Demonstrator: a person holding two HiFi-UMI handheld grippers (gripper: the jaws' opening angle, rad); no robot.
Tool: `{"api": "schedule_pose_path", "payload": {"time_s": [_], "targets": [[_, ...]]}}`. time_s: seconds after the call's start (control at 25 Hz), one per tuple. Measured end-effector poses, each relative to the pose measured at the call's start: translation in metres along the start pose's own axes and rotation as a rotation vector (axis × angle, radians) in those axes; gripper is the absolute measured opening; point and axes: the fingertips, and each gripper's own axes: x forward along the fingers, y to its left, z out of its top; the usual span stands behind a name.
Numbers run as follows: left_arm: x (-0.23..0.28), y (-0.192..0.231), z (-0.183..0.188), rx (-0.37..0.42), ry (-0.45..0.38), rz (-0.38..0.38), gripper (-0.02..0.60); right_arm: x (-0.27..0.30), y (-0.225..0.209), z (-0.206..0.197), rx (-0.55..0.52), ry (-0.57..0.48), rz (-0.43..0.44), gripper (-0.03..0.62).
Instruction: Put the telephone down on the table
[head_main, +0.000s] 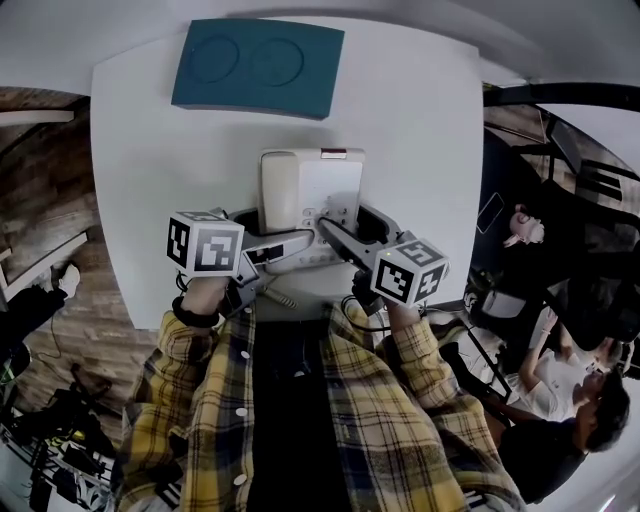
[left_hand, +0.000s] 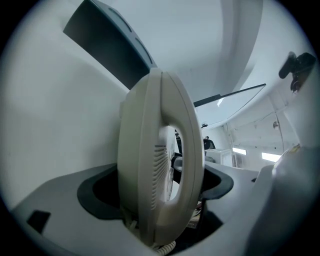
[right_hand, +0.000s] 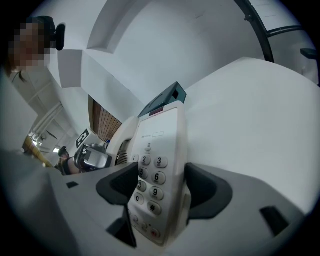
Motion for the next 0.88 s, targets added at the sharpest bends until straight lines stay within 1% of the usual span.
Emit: {"api": "schedule_pose_path", "payload": {"time_s": [0.56,0.88], "targets": [[0.0015,0.0048,0.0000,0.027,-0.002,0.141,0.440,-0.0013,-0.0007,0.0003,-0.016,0.001,-0.029,0.298],[0.0025,0.0065,0.0001,0.034,-0.016,0.181,0.441,-0.0007,-0.0012,0.0007,-0.024,0.005,-0.039,0.298]]}}
